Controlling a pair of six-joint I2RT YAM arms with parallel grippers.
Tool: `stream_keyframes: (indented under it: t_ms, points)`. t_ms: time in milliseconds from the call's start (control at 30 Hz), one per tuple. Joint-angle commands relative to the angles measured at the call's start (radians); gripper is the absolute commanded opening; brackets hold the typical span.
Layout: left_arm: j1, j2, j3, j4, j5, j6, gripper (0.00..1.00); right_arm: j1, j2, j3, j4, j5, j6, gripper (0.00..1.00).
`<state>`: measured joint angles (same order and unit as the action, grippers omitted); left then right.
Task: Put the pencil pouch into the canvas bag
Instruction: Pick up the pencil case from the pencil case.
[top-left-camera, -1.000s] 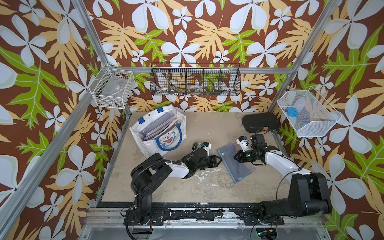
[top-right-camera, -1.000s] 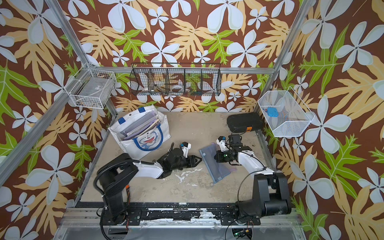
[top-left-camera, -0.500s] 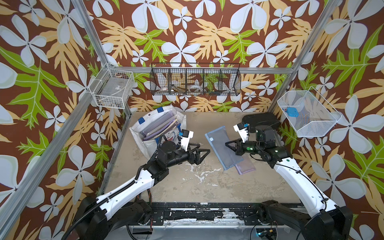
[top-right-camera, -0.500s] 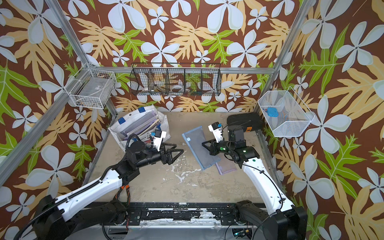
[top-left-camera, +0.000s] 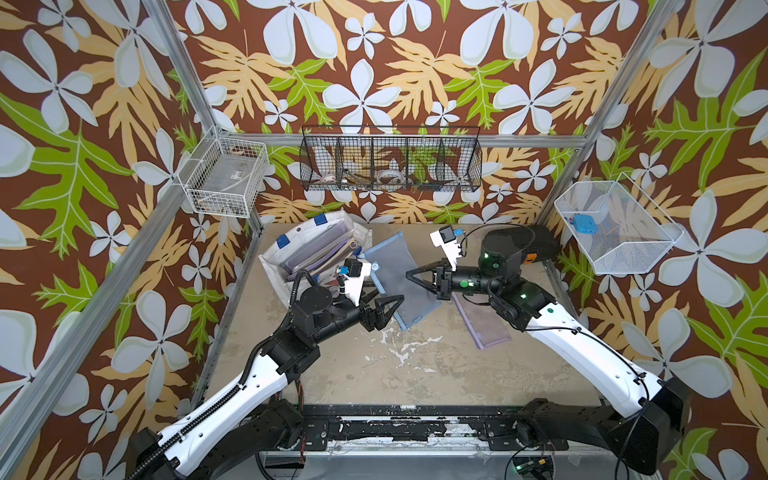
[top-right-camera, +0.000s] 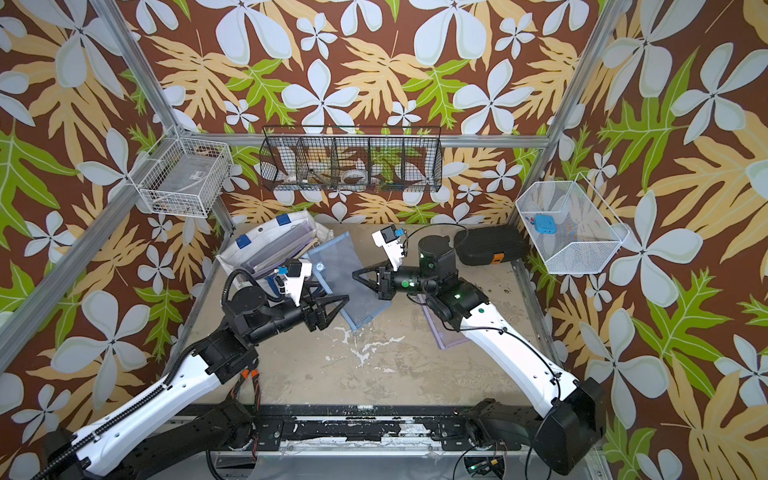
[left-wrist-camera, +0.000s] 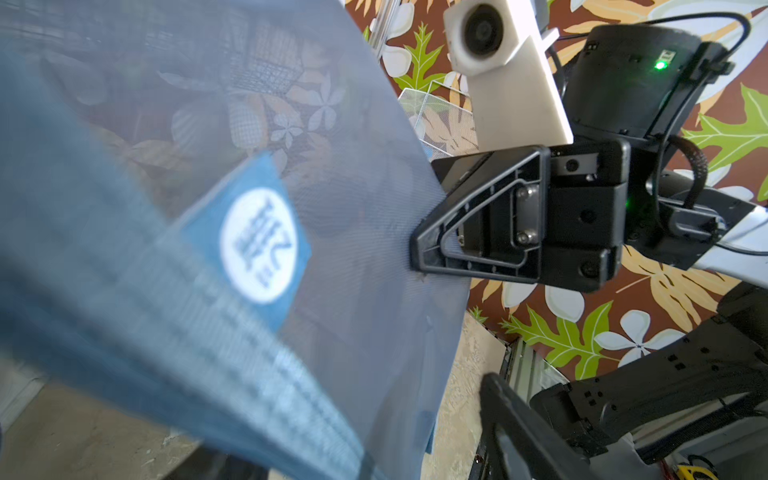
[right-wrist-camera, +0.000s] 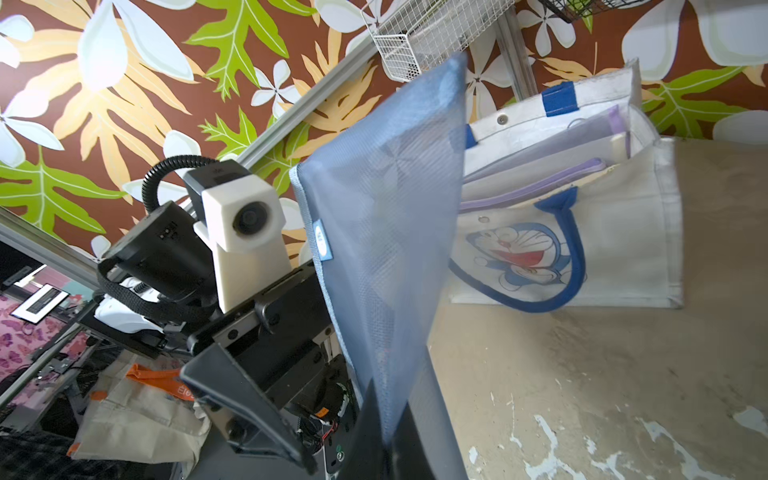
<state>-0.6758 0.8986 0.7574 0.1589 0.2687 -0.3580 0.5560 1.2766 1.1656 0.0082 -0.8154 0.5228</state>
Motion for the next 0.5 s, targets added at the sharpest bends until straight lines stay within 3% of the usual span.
stream_keyframes:
  t_ms: [0, 133, 200, 267, 367, 433, 467]
  points:
    - [0.004, -0.011, -0.014, 0.068, -0.026, 0.002, 0.48, 0.004, 0.021, 0.019, 0.087, -0.042, 0.037, 0.00]
    - [0.004, -0.038, -0.036, 0.122, -0.070, 0.008, 0.01, 0.004, 0.039, 0.016, 0.117, -0.059, 0.061, 0.00]
    - [0.009, -0.049, -0.047, 0.147, -0.096, 0.016, 0.00, 0.004, 0.049, 0.025, 0.103, -0.068, 0.051, 0.02]
    - [0.025, -0.047, -0.038, 0.157, -0.093, 0.032, 0.00, 0.004, 0.060, 0.048, 0.047, -0.055, 0.008, 0.11]
    - [0.065, -0.036, 0.025, 0.082, -0.090, 0.083, 0.00, 0.004, 0.058, 0.104, -0.058, 0.017, -0.072, 0.41]
    - [0.109, -0.007, 0.122, -0.069, -0.104, 0.157, 0.00, 0.005, 0.064, 0.182, -0.198, 0.119, -0.166, 0.77]
    - [0.132, 0.010, 0.169, -0.143, -0.119, 0.198, 0.00, 0.005, 0.071, 0.222, -0.279, 0.176, -0.213, 0.87]
